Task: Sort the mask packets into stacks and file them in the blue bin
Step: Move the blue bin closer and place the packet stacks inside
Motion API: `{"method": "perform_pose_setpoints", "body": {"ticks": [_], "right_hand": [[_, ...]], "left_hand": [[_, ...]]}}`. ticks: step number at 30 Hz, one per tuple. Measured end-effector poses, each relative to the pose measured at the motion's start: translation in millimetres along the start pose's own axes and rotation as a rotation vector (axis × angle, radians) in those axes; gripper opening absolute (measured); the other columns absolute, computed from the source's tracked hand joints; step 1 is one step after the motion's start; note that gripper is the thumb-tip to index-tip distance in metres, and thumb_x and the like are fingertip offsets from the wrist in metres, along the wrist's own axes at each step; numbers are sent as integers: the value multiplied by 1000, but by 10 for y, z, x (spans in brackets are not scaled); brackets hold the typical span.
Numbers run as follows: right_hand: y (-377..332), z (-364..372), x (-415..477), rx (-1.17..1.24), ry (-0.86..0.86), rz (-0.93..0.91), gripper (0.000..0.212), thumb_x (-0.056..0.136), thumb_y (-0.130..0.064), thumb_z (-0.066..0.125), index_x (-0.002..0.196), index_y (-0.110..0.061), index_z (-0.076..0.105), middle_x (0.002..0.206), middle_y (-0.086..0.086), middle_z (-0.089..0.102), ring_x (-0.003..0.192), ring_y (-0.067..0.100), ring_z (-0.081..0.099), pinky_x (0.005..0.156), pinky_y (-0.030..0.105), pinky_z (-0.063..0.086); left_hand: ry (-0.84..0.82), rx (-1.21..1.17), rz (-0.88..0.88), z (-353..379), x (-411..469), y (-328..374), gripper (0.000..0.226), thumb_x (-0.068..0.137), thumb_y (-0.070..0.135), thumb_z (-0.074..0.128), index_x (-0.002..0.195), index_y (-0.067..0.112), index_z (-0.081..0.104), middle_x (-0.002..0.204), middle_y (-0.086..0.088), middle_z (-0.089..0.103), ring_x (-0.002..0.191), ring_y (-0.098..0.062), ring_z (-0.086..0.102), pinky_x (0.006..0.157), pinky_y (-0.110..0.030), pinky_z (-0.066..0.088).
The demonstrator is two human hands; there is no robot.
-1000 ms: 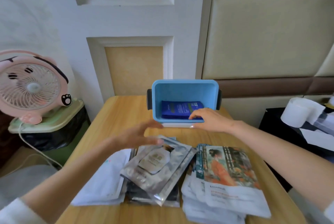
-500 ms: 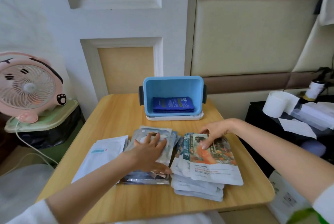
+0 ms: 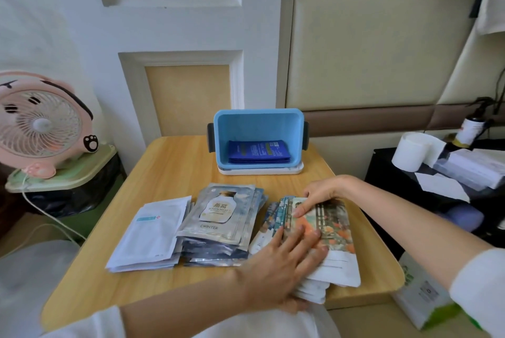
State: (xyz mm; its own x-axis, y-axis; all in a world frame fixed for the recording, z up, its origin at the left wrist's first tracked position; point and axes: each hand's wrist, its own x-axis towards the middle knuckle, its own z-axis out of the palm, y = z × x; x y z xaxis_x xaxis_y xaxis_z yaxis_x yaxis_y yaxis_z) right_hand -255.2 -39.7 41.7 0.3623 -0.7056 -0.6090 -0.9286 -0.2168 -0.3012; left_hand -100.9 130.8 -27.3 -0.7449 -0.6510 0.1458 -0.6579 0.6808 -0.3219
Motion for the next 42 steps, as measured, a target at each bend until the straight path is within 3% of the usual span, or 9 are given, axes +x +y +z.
{"method": "perform_pose_setpoints", "body": {"ticks": [7,12,17,23,26,29,33,36,42], "right_hand": [[-83,-5,-63,182,-175,-4,62,74,-38,76,122,-3,55,116,16,67,87,21,68,86,37,55],[7,12,-83,238,-276,9,85,37,-51,89,107,-9,64,94,7,74,80,18,71,82,34,55],[205,-18,-259,473,-313,-140,72,49,-32,92,110,-8,61,98,12,73,84,22,71,76,35,58],[636,-223,-450,893,-1,-383,87,41,-28,94,116,-4,57,100,17,71,80,26,71,72,36,59],[736,-324,-482,1146,259,-494,91,25,-33,97,105,-9,61,86,8,74,72,20,72,64,30,58],[704,-379,-388,1284,458,-510,99,22,-35,97,109,-7,60,85,8,74,73,20,71,66,30,58],[467,-421,-325,1332,614,-452,78,46,-19,91,115,-6,59,97,15,71,77,25,70,70,34,56],[325,-461,-264,1287,709,-393,38,70,-3,76,105,-10,62,91,11,71,74,23,69,66,32,54],[63,-485,-165,1247,739,-403,26,72,-1,76,89,-15,62,86,6,71,72,19,69,62,28,54]], "left_hand": [[113,-6,-61,143,-116,100,69,96,53,9,148,9,21,149,-17,33,133,-39,37,94,-49,48],[193,-27,21,78,-91,47,74,94,42,28,148,3,-5,149,-16,34,135,-36,36,94,-44,49],[162,80,71,38,9,77,64,95,48,37,144,7,26,148,-16,35,134,-38,36,94,-47,48],[405,119,103,-430,365,-301,61,88,24,53,144,19,30,147,-8,40,139,-26,31,110,-52,29],[556,-150,-243,-509,455,-710,79,76,35,69,141,16,29,146,-10,37,137,-24,30,114,-49,23],[275,-590,-739,-325,489,-1155,95,78,55,64,147,13,15,150,-8,29,137,-24,29,114,-46,26],[-498,-472,-803,50,329,-1451,90,77,81,29,141,18,33,148,-7,34,136,-27,32,112,-55,19],[-393,-409,-771,234,280,-1393,87,79,80,25,139,18,35,146,-4,34,134,-25,31,109,-52,23],[-248,-302,-727,245,190,-1201,79,79,78,31,122,14,46,122,-4,41,116,-22,39,99,-43,33]]}}
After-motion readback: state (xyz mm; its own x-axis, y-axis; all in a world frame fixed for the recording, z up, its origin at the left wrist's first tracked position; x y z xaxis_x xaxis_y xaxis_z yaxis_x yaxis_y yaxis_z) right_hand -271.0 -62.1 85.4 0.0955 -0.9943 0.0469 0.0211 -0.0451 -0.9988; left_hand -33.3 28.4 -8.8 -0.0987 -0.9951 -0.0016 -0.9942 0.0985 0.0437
